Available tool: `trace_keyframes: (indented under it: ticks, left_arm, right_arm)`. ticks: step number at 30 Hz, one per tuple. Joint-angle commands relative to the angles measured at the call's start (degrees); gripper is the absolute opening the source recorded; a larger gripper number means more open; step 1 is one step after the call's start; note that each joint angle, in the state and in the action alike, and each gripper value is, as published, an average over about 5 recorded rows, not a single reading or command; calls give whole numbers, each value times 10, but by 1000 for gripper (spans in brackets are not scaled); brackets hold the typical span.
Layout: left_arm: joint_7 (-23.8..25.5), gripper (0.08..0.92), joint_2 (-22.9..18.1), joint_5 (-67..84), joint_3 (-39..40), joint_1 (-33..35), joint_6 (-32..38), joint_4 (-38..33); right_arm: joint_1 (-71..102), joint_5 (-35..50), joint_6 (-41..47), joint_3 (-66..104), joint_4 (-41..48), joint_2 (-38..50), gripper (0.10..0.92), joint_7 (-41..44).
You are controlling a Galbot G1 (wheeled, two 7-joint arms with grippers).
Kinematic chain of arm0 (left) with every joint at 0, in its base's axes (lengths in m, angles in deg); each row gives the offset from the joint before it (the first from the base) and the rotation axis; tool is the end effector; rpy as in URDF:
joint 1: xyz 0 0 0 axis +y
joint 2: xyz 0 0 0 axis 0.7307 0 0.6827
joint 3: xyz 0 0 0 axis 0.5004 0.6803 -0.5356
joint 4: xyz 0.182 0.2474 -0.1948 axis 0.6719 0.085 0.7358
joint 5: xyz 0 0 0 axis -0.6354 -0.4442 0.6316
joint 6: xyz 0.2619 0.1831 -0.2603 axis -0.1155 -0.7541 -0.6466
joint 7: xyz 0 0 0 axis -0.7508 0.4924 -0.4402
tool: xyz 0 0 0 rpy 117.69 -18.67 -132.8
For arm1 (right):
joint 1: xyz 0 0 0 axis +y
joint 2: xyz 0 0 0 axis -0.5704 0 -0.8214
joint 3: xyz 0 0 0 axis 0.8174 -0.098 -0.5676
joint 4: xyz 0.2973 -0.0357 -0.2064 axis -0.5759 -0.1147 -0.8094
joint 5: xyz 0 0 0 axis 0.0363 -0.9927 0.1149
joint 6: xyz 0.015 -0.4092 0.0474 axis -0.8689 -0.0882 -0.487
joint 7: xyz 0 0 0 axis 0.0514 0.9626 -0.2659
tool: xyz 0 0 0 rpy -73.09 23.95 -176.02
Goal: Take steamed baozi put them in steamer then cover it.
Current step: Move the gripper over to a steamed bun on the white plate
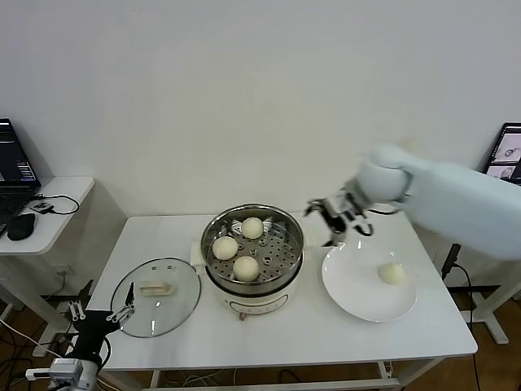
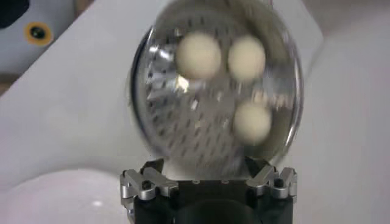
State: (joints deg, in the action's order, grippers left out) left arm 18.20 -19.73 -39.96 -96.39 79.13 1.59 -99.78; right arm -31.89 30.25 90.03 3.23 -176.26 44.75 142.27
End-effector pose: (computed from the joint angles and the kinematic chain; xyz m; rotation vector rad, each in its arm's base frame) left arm 0.2122 0.1477 -0.3197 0.1144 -3.0517 -0.3924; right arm 0.5478 -0.0188 -0.0519 1.5010 -1.4200 1.7786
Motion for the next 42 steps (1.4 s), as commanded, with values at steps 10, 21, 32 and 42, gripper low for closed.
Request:
trace_keyframes:
  ticks: [10, 21, 32, 42]
  left_arm:
    - [1, 823, 6, -4, 1, 3, -5, 0]
    - [2, 823, -1, -8, -4, 8, -5, 0]
    - [2, 823, -1, -7, -8, 10, -5, 2]
    - [1, 823, 0, -6, -6, 7, -4, 7]
  right_arm:
    - [390, -189, 15, 331, 124, 143, 823, 5]
    - [407, -242, -6, 344, 230, 40, 823, -6]
    - [410, -281, -14, 357, 295, -31, 823, -14]
    - [409, -289, -10, 360, 308, -42, 789, -12]
